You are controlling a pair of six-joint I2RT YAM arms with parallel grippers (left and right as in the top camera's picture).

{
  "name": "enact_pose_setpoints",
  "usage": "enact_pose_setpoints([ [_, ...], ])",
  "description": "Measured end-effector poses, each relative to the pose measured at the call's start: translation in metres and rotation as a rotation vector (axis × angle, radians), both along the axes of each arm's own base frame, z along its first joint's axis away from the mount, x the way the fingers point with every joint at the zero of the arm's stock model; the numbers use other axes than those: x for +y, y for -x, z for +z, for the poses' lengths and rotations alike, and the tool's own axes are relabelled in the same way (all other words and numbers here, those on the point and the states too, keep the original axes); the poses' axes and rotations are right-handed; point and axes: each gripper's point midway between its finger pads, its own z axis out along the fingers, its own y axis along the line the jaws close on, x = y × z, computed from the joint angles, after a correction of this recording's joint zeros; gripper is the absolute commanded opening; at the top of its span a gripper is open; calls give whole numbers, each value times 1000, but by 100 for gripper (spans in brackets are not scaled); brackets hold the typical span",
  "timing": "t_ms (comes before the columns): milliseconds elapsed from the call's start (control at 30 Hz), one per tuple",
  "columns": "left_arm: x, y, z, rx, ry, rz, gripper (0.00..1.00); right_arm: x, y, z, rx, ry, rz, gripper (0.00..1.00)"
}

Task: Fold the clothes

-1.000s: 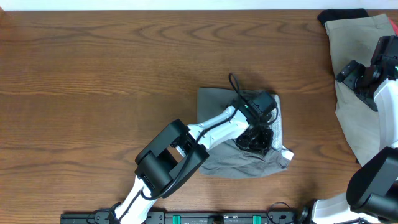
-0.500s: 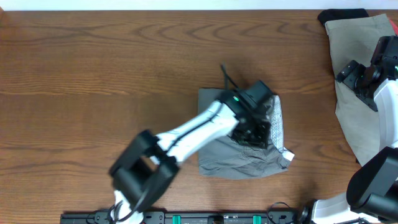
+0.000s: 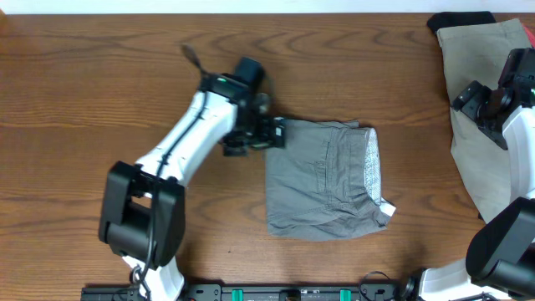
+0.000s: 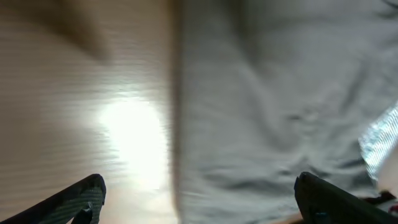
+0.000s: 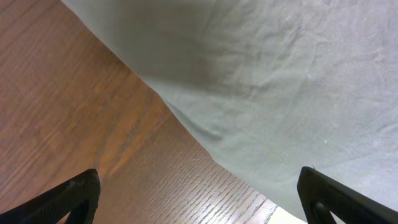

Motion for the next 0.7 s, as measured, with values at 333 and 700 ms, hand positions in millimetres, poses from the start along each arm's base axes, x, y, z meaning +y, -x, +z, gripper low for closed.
enact_pose_setpoints([
  [333,-1,20,-43,21,221,-71,98,0,0,0,0,0,0,99],
  [700,-25,38,-54,16,347,-127,99,0,0,0,0,0,0,99],
])
